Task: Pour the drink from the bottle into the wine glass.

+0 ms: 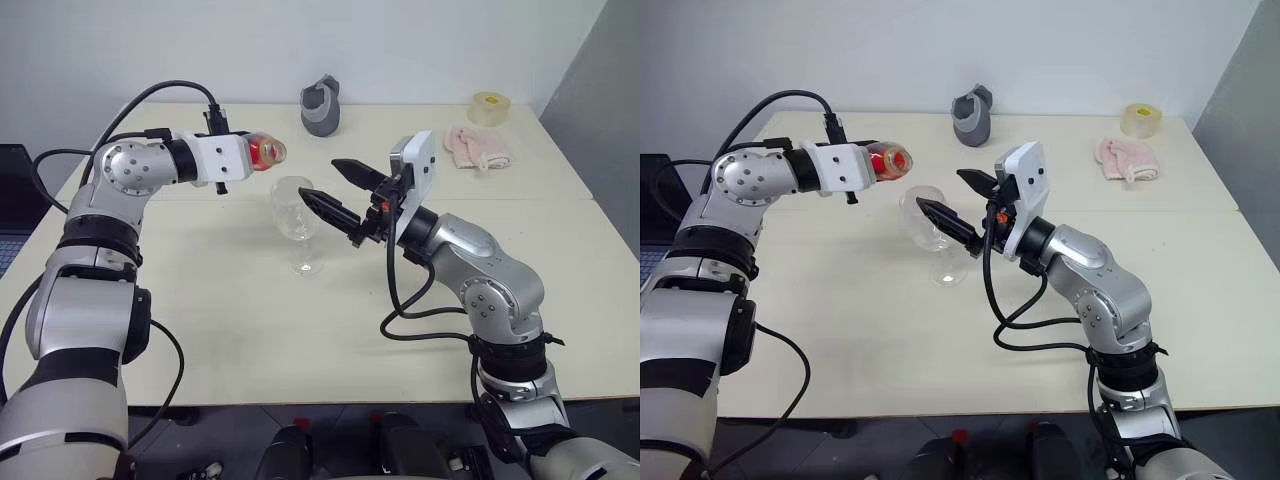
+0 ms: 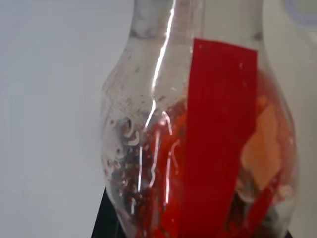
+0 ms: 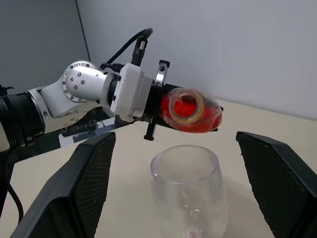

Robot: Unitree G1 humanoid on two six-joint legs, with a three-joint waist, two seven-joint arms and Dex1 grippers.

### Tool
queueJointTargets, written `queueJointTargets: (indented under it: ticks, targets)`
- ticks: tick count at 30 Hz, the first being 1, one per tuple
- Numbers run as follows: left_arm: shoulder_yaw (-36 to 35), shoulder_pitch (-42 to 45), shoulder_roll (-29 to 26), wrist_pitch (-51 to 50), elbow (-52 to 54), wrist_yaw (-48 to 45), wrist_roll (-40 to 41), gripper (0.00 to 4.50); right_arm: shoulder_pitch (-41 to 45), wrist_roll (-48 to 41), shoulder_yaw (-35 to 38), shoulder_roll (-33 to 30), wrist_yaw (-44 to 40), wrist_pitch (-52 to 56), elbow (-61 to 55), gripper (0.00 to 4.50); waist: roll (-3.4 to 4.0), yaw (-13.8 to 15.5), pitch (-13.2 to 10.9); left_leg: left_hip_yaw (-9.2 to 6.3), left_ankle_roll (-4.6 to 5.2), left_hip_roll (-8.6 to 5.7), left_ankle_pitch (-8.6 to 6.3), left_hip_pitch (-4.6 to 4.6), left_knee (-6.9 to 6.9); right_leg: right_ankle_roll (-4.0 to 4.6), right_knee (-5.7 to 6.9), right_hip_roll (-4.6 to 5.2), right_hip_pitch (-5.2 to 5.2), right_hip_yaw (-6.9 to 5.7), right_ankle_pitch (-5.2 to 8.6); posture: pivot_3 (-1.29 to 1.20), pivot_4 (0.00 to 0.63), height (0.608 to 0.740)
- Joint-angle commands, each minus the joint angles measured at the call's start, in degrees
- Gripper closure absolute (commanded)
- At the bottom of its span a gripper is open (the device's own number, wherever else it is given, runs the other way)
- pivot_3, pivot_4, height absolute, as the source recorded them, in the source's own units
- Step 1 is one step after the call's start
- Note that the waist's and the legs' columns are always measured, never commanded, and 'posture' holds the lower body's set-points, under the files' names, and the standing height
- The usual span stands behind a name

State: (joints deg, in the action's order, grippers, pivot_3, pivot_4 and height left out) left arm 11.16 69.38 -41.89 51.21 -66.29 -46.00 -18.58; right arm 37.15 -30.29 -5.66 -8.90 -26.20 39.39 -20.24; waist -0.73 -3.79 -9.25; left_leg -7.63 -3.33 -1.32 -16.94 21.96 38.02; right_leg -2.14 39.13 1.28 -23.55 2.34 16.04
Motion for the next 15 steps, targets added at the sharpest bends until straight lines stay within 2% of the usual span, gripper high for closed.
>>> queueJointTargets:
  ticks: [1,15]
  targets:
    - [0.7,3.0,-2.3,2.5,-0.1,3.0,-1.8,3.52,0.7,0.2,0.5,-0.2,-0.3,-1.6,-0.9,0.32,0.00,-0.1,0.0,-0.01,0.00,0.00,0.00,0.00,0.00,0.00,0.00,0.00,0.00,0.00,0.00,0.00,0.150,0.740]
    - [3.8,6.1,-3.1,5.1,-2.3,9.0,-7.2,3.52,1.0,0.7,0.2,-0.6,-0.3,-2.7,0.2,0.32,0.00,-0.8,0.0,0.01,0.00,-0.01,0.00,0.01,0.00,0.00,0.03,0.00,-0.01,-0.02,0.00,0.00,0.150,0.740]
